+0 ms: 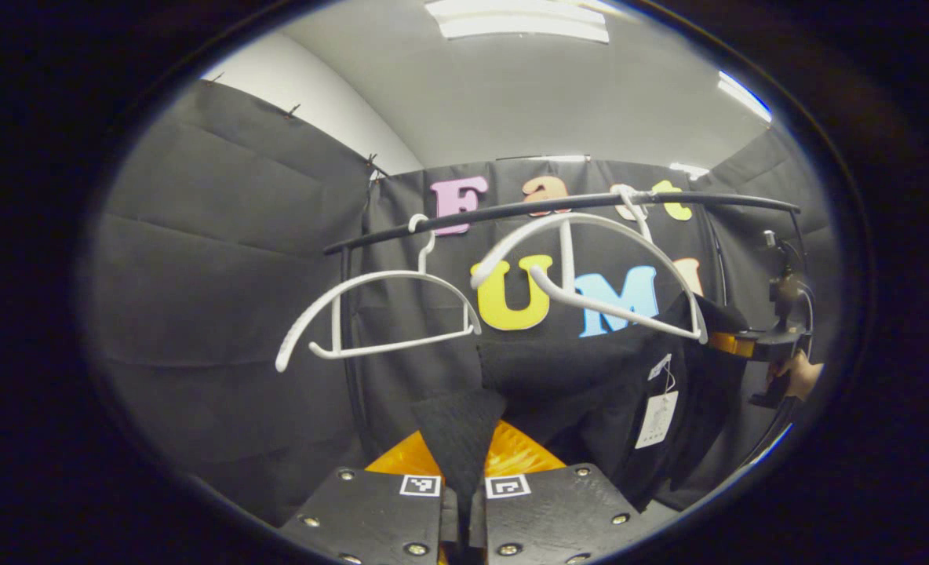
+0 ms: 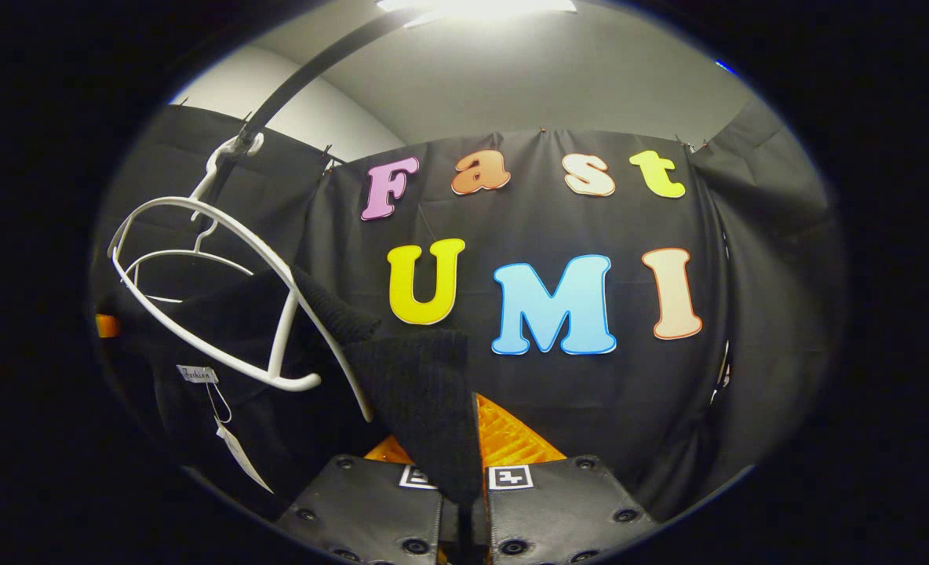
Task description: Grasp the clothes on the hanger with both hands and then place them into the laundry hamper below.
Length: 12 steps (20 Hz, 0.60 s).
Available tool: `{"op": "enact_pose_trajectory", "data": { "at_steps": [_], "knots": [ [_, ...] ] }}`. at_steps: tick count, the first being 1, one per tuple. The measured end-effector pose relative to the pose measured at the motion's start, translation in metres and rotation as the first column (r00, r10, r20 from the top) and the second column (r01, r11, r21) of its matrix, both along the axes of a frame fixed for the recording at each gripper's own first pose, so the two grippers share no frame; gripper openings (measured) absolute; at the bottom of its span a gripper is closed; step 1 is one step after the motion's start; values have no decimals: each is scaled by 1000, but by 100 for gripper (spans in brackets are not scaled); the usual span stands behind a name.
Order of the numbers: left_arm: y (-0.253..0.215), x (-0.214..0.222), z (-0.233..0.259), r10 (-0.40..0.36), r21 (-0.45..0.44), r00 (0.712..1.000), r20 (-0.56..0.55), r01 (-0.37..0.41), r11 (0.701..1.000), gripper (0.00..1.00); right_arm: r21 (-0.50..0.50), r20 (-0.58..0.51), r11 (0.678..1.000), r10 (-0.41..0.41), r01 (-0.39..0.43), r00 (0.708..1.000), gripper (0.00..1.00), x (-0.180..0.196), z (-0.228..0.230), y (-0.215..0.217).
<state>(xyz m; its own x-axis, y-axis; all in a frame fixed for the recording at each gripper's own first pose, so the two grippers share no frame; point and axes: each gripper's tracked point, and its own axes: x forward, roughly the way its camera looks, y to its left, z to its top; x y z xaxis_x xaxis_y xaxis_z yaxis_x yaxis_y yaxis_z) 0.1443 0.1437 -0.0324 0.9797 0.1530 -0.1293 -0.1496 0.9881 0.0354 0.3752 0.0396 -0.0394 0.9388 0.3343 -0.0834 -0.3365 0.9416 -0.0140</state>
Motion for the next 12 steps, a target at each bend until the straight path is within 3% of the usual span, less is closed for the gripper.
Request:
{"op": "enact_pose_trajectory", "data": {
  "at_steps": [5, 9, 12],
  "knots": [
    [-23, 15, -11, -20, -7, 1000, -13, 20, 1000, 6, -5, -48, 999, -40, 40, 998, 8, -5, -17, -18],
    [-45, 42, -26, -31, 0, 999, -35, 31, 1000, 6, -42, -95, 999, -19, 15, 995, 8, -22, -41, -16],
    [-49, 36, -40, -27, 11, 998, -60, 27, 1000, 6, -61, -112, 998, 2, -9, 994, 8, -38, -53, -11]
  ]
}}
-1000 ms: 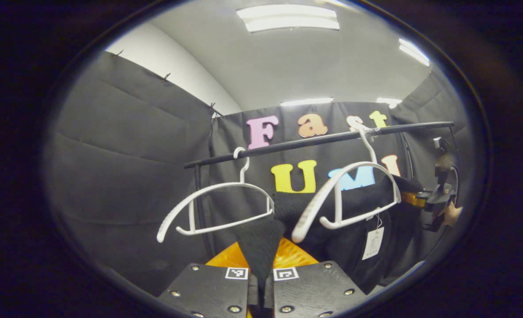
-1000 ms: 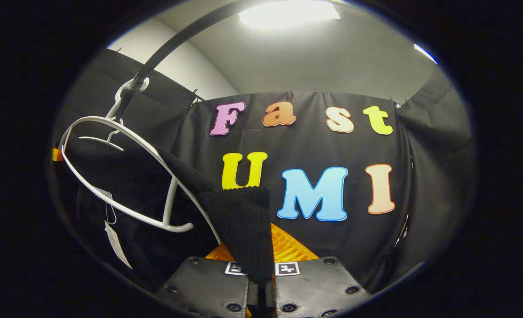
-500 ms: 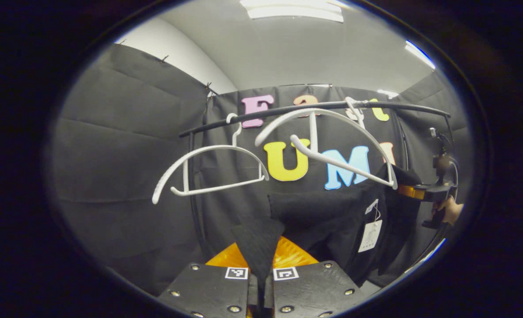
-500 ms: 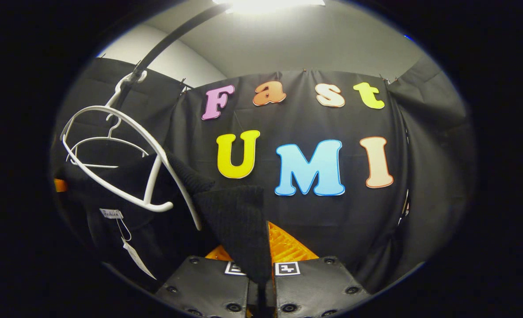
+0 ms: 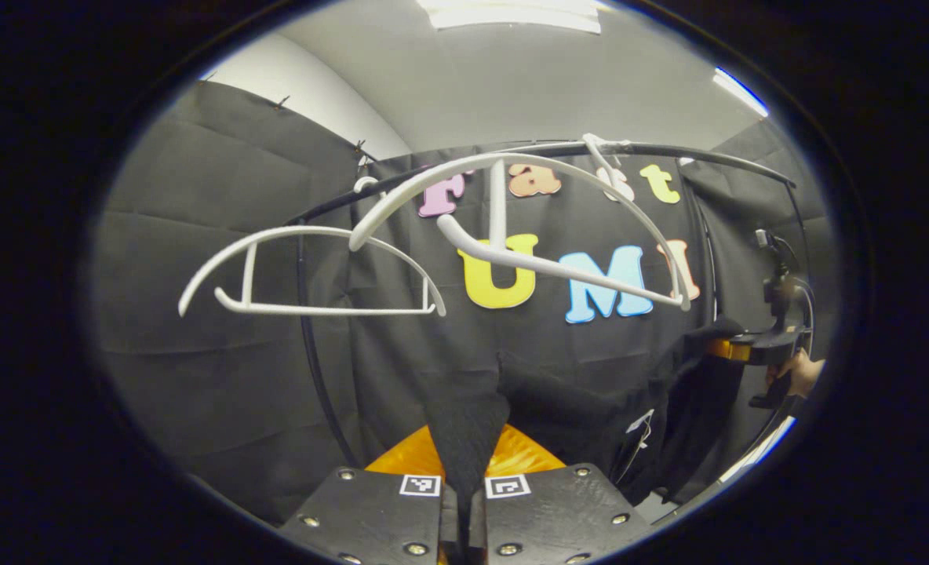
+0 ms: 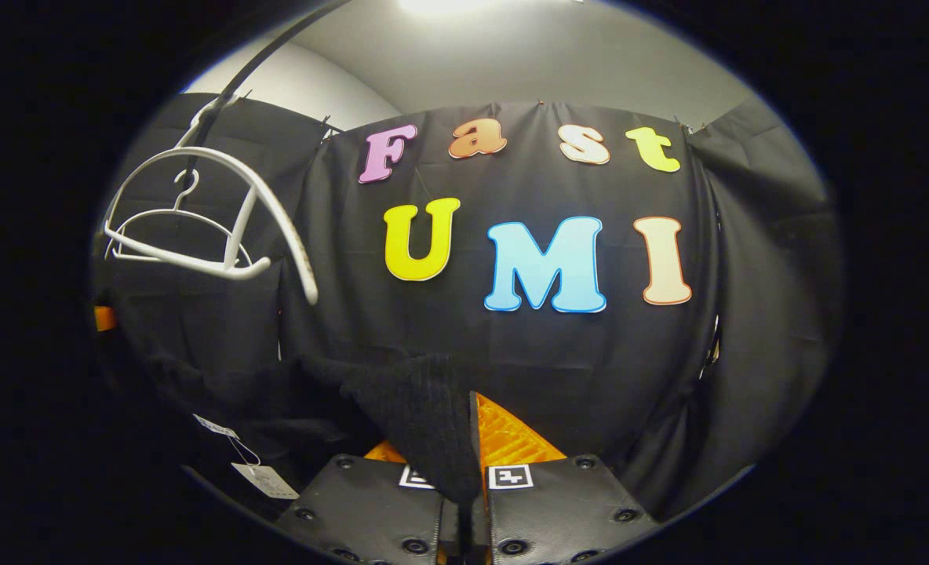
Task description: Grasp the clothes on the hanger with both hands and then place them into the laundry hamper below.
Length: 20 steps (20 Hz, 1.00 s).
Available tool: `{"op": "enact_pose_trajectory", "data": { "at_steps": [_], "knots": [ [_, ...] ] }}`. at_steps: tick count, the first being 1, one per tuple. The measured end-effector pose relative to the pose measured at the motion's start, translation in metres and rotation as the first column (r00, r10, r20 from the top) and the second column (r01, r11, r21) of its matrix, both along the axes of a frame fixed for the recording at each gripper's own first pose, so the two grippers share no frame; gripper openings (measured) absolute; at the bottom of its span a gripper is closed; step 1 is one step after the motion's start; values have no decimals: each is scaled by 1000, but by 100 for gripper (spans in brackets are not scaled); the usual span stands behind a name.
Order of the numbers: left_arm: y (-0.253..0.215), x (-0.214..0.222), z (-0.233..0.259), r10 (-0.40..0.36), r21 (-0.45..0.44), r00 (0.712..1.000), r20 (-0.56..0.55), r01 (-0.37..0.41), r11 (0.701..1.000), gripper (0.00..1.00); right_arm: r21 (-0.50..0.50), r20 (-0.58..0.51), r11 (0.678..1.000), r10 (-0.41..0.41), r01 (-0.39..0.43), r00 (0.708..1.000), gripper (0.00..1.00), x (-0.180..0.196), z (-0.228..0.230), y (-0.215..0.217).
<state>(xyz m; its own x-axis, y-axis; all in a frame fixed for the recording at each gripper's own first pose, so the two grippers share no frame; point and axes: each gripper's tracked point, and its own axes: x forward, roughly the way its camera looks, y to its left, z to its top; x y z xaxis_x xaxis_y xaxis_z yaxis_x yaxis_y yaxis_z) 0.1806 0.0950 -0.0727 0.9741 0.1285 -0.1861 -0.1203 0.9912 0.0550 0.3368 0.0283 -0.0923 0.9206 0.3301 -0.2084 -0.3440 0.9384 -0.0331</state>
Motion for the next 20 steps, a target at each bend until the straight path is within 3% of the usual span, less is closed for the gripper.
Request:
{"op": "enact_pose_trajectory", "data": {
  "at_steps": [7, 13, 20],
  "knots": [
    [-19, -39, 6, -28, -29, 1000, -11, 28, 999, 6, 23, -27, 996, 86, -85, 996, 8, -50, -7, 31],
    [-66, -28, -1, -84, -62, 996, -11, 84, 995, 6, 41, -54, 977, 211, -209, 976, 8, -104, -12, 78],
    [-92, -35, -14, -103, -122, 995, -10, 101, 987, 6, 81, -95, 959, 280, -273, 955, 8, -146, -22, 109]
  ]
}}
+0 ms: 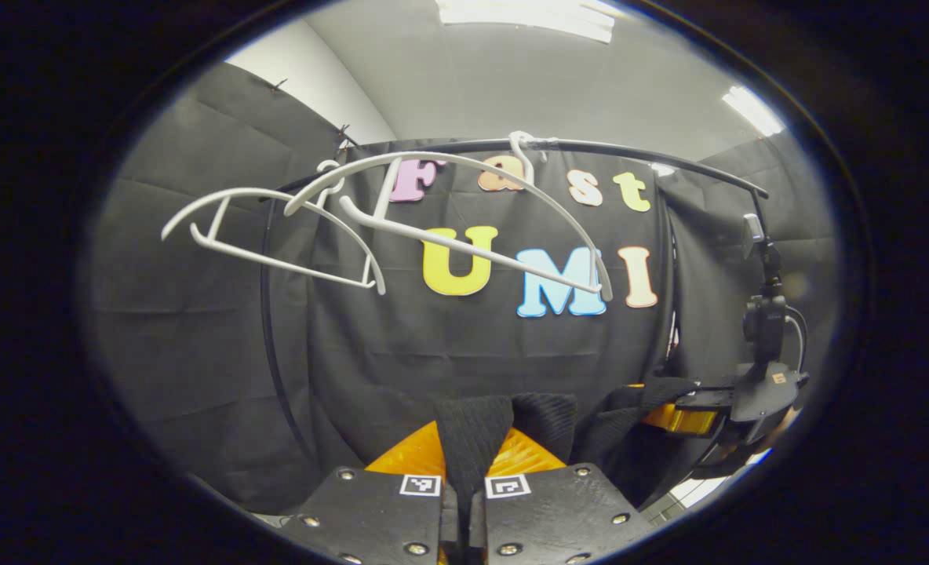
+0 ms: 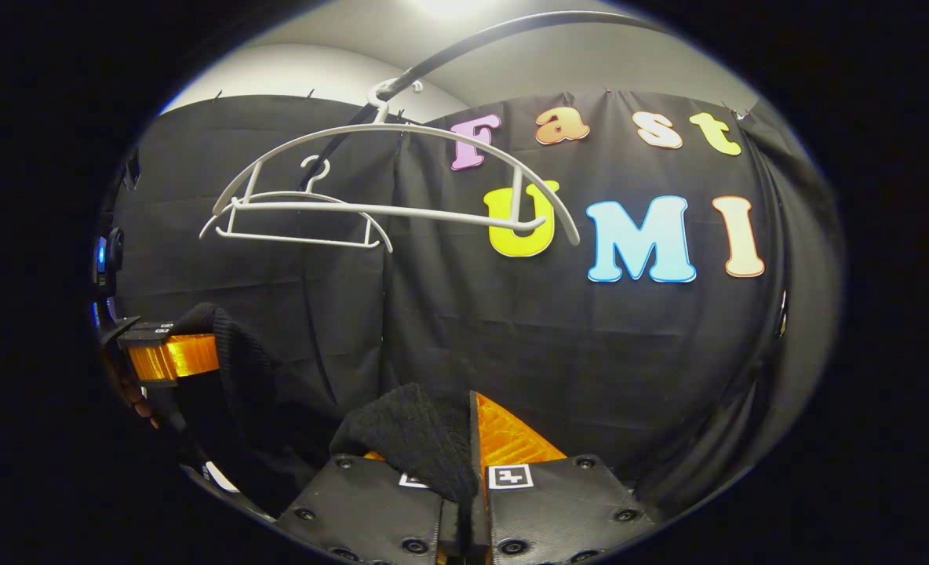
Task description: Grasp the clothes on the hanger with both hands and then place them into the laundry hamper below.
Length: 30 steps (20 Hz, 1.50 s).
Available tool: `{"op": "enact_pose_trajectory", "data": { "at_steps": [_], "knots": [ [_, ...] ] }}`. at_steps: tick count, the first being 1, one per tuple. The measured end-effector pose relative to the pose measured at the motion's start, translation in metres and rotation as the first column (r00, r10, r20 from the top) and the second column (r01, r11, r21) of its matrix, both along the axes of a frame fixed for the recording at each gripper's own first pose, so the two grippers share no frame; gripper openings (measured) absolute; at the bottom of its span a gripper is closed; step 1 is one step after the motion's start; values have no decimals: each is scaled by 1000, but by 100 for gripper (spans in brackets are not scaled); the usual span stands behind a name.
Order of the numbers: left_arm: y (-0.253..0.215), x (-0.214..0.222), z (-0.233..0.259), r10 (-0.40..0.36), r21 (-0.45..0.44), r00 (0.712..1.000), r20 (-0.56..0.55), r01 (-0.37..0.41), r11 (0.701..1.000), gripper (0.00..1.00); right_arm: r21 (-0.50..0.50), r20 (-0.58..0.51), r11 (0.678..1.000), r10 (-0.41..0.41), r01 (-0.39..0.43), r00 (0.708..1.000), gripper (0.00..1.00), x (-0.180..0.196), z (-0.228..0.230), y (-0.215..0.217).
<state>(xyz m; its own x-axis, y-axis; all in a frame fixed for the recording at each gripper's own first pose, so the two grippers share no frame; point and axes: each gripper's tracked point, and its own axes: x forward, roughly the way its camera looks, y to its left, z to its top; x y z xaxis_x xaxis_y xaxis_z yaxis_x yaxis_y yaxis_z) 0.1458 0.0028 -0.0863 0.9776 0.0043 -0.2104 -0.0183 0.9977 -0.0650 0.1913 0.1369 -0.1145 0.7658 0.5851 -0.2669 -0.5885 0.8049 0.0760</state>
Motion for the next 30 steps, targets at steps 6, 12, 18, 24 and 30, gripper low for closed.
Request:
{"op": "enact_pose_trajectory", "data": {
  "at_steps": [6, 12, 18, 24, 30],
  "knots": [
    [3, 7, -60, 33, -18, 995, -95, -35, 999, 4, -27, -98, 1000, 12, -15, 995, 8, -23, -51, 18],
    [9, -13, -138, 55, -2, 970, -235, -57, 998, 5, -113, -219, 993, -13, -12, 976, 9, -43, -122, 18],
    [0, -6, -216, 84, 17, 929, -361, -83, 996, 6, -166, -332, 986, -55, -1, 942, 11, -48, -180, 11],
    [-12, -6, -272, 103, 27, 861, -499, -103, 994, 6, -201, -427, 980, -75, -14, 901, 10, -63, -220, 20],
    [-19, -19, -335, 82, 20, 769, -634, -90, 996, 6, -257, -549, 964, -89, -66, 831, 12, -89, -264, 21]
  ]
}}
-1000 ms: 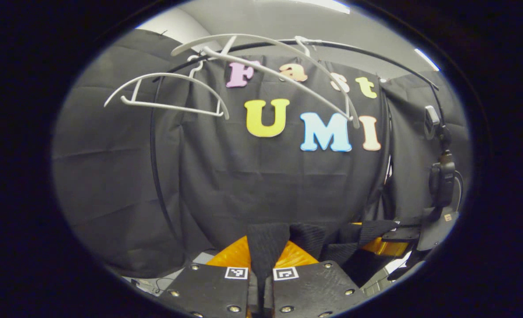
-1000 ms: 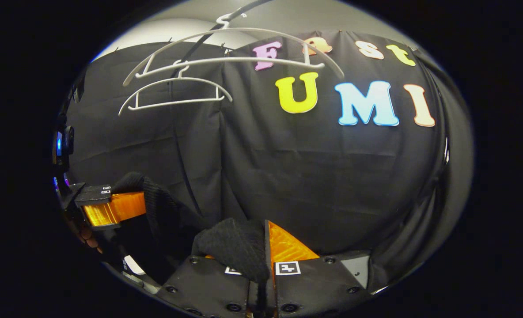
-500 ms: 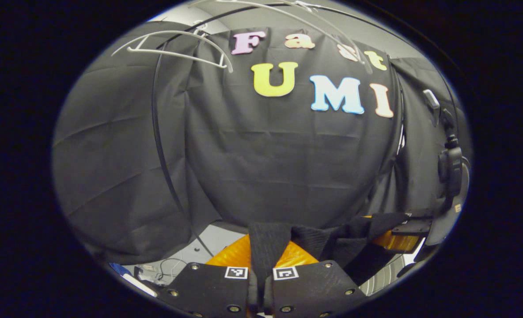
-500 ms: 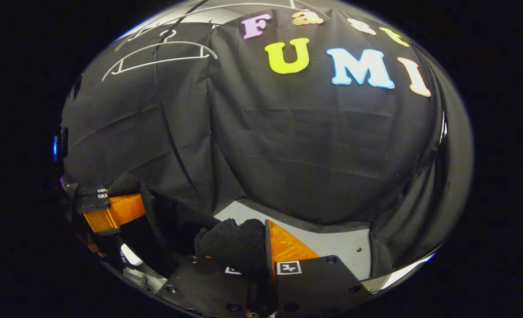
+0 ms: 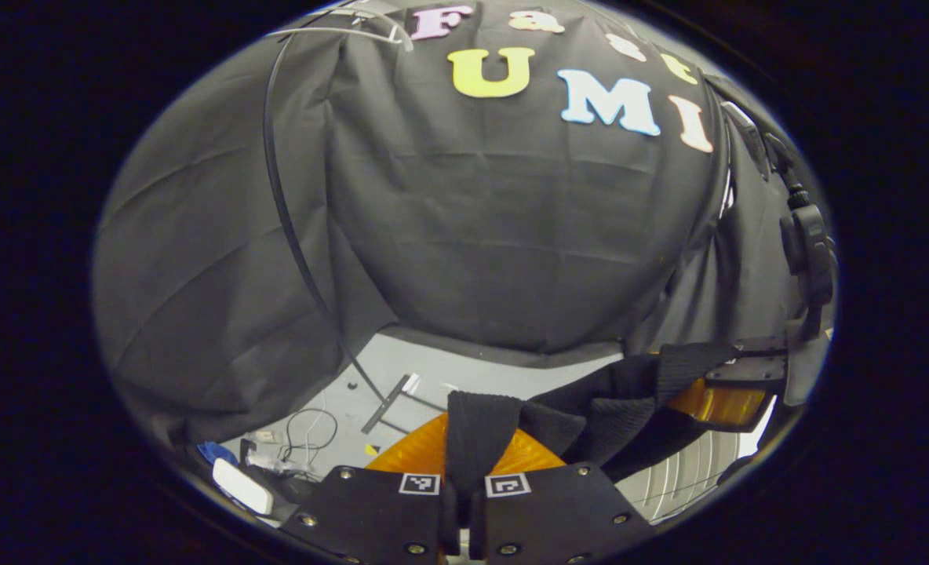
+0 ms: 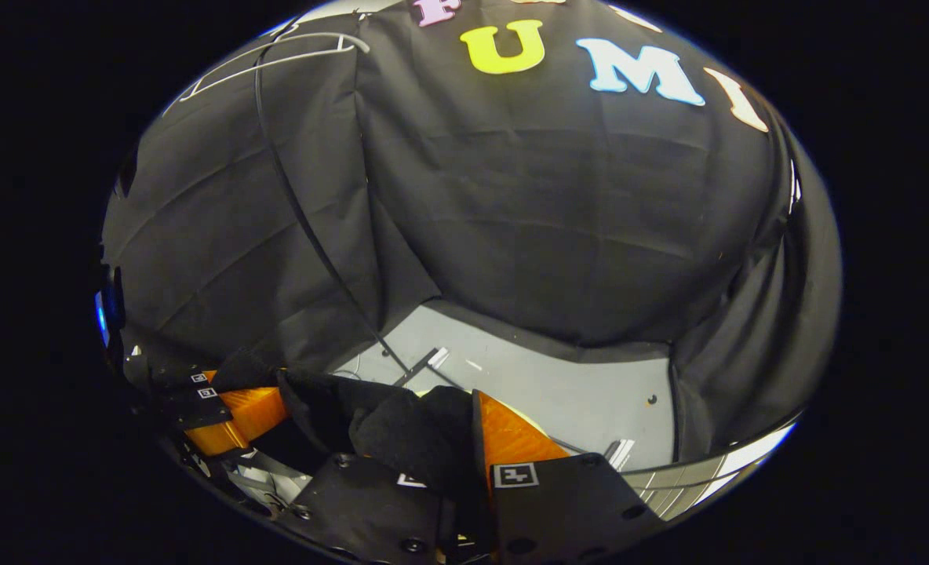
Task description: Grasp the clothes on the hanger with both hands and then place them into the laundry hamper below.
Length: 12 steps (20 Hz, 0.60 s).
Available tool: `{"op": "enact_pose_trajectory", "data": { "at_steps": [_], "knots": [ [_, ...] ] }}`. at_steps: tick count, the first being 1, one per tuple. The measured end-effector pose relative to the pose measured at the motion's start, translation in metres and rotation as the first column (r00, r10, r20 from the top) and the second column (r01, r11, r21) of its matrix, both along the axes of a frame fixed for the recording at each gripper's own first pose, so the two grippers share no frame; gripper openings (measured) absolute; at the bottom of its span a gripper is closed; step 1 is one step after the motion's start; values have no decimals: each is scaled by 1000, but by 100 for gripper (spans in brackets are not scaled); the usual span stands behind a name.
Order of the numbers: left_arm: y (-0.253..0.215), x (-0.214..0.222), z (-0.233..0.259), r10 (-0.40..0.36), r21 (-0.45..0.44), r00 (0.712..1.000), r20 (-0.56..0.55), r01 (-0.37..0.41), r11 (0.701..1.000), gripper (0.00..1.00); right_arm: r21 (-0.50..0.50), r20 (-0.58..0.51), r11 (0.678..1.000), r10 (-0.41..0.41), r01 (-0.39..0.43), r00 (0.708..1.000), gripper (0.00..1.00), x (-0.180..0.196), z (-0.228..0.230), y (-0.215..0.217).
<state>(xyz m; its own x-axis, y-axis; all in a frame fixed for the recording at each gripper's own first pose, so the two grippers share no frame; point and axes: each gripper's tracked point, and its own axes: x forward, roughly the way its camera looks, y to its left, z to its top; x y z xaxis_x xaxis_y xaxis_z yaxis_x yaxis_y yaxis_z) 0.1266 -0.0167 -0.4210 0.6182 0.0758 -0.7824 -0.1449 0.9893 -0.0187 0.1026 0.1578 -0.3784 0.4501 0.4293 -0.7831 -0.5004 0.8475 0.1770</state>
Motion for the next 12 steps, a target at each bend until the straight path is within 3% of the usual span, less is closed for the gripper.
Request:
{"op": "enact_pose_trajectory", "data": {
  "at_steps": [6, 7, 8, 9, 10, 12],
  "knots": [
    [6, -30, -40, 29, 2, 990, -135, -29, 1000, 6, -63, -116, 997, 29, -37, 993, 22, -28, -34, -7],
    [6, -32, -45, 36, -1, 988, -150, -36, 999, 6, -66, -127, 997, 33, -42, 991, 16, -30, -34, -6],
    [5, -37, -37, 40, -2, 987, -155, -41, 999, 6, -63, -132, 997, 41, -50, 990, 20, -31, -31, -6],
    [3, -34, -36, 38, -4, 987, -153, -39, 999, 9, -61, -126, 997, 45, -53, 991, 30, -29, -30, -4],
    [3, -32, -36, 40, 2, 989, -144, -40, 999, 8, -63, -120, 996, 49, -57, 992, 30, -26, -32, -4],
    [3, -19, -26, 33, 23, 994, -107, -31, 999, 29, -60, -117, 996, 57, -64, 992, 48, -26, -32, -4]
  ]
}}
